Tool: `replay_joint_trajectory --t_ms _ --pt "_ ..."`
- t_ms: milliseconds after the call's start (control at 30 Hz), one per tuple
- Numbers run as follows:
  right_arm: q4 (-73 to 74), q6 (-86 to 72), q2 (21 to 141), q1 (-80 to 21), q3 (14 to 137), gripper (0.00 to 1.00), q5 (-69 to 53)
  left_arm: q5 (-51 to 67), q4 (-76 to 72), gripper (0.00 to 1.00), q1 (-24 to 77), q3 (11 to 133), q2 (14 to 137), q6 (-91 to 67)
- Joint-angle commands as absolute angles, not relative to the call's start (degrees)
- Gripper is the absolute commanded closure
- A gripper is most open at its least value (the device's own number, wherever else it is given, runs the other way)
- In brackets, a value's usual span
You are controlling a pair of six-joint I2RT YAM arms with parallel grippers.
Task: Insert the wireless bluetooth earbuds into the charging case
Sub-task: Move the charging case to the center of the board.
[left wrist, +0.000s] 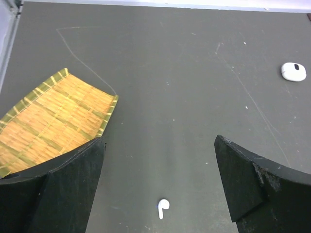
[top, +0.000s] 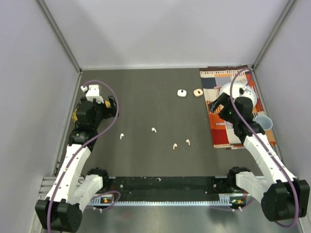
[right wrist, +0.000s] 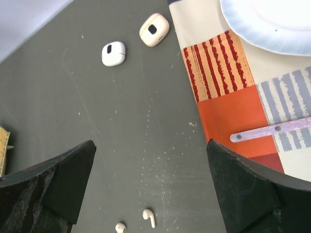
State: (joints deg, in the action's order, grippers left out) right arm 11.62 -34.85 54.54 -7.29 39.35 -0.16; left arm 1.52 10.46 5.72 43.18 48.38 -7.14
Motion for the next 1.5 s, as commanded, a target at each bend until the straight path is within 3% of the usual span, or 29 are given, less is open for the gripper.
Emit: replay_joint_trajectory --t_ms 0,633,1233,1467 --pt "12.73 -36.91 57.83 -7.47 44.82 0.01 -0.28 -5.00 8.44 0.01 5.80 45.27 47.37 -7.64" --pt "24.08 -32.34 71.45 -7.38 55.81 0.01 -2.46 -1.93 15.29 0.01 5.80 43.77 46.67 -7.74" --pt "26.28 -42.28 87.18 -7.47 67.58 0.04 -7.03 -7.65 17.05 0.01 5.80 43.77 47.72 -6.68" --pt "27.69 -50.08 90.00 -7.47 70.22 0.09 -2.12 -8.00 17.31 0.01 5.71 43.95 48.34 -6.68"
